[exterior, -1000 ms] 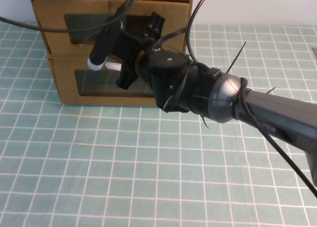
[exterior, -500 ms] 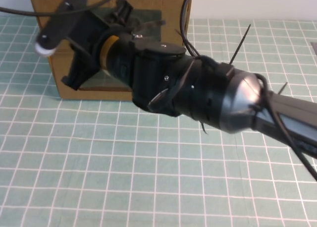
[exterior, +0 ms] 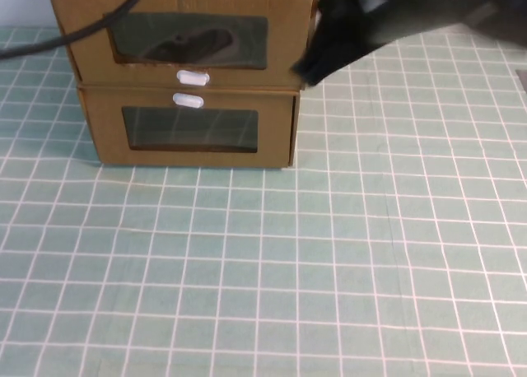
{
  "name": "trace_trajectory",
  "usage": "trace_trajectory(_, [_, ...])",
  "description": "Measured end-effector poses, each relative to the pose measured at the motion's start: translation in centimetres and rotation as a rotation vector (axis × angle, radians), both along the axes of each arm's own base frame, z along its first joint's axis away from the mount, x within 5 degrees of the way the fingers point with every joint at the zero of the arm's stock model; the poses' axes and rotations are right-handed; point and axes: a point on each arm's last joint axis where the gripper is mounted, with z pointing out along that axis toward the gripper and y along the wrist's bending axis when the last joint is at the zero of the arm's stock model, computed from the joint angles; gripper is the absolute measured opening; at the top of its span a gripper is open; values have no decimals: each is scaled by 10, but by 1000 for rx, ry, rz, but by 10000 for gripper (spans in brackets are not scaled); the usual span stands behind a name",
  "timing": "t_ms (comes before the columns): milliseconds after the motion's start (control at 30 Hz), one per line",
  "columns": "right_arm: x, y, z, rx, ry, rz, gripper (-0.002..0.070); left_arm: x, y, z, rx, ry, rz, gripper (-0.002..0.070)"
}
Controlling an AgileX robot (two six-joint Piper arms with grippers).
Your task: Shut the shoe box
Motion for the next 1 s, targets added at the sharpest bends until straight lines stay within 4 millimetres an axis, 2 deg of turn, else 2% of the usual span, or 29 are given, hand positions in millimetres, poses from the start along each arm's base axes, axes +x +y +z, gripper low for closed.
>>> trace_trajectory(100, [-7,-41,17,196,78,-45,-14,-31,9,0,11,-41,47,-5])
trace_trajectory(233, [-29,-83,29,438,36,-115,-14,-69,18,-17,4,-75,94,-5])
trace_trajectory(400, [-71,-125,16,656,-39,-212,-14,-121,30,-51,-23,-144,156,-5])
trace_trajectory(533, [-108,-153,-14,730,-101,-258,-14,-155,38,-90,-37,-163,187,-5])
trace_trajectory(733, [-157,-177,-77,794,-101,-263,-14,-196,45,-151,-73,-167,218,-5])
trace_trajectory(900, [-185,-190,-131,796,-95,-247,-14,-214,49,-191,-103,-157,240,-5])
trace_trajectory(1000, [-195,-195,-161,778,-75,-254,-14,-213,50,-210,-113,-161,262,-5])
